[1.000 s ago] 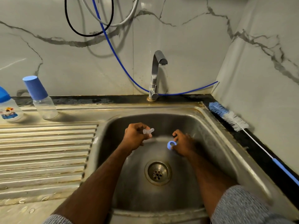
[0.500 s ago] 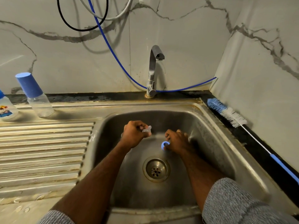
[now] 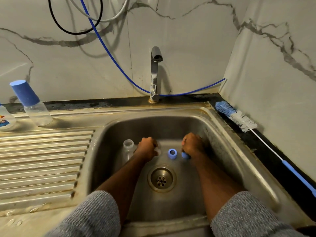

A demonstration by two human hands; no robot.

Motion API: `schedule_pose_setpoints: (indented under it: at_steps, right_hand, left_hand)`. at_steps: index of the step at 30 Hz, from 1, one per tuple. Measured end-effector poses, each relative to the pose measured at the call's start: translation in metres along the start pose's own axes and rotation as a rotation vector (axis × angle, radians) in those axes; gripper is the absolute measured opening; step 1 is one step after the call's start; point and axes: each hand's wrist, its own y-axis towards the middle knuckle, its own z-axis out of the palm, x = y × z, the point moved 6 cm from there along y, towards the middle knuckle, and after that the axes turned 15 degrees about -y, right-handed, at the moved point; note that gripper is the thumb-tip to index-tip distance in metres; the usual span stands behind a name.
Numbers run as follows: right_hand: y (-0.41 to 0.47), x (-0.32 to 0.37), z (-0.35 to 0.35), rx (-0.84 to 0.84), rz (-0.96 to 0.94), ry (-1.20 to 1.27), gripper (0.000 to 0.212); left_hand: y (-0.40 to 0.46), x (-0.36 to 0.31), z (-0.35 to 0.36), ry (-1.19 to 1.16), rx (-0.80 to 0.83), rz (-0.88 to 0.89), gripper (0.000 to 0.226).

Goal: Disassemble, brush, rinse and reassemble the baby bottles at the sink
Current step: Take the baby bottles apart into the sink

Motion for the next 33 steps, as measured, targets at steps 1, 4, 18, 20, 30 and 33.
schedule_pose_setpoints:
  at_steps: [1,4,18,20,30,33]
  right_hand:
    - [-0.001,0.001,-0.001,-0.001,-0.005,0.0,0.016]
    - [0.001,0.012,-0.006,-0.013,-0.074,0.008,0.023]
    - [-0.018,0.059,-0.034,-0.092,-0.288,0.112,0.029]
    - [-0.024,0.067,-0.038,-0.101,-0.322,0.128,0.027]
    - [-0.065,0.129,-0.076,-0.177,-0.58,0.234,0.011]
    - [-0.087,0.163,-0.084,-0.219,-0.645,0.264,0.005]
  left_hand:
    - [0.002,0.002,0.003,0.024,0.019,0.0,0.032]
    - [0.008,0.011,0.011,0.057,0.067,-0.007,0.029]
    - [0.0,0.01,-0.016,0.021,-0.098,0.042,0.038]
    - [-0.008,0.008,-0.029,-0.002,-0.136,0.034,0.031]
    - [-0.099,-0.012,-0.147,-0.141,-0.428,0.168,0.008]
    - [-0.125,0.01,-0.198,-0.096,-0.482,0.159,0.01]
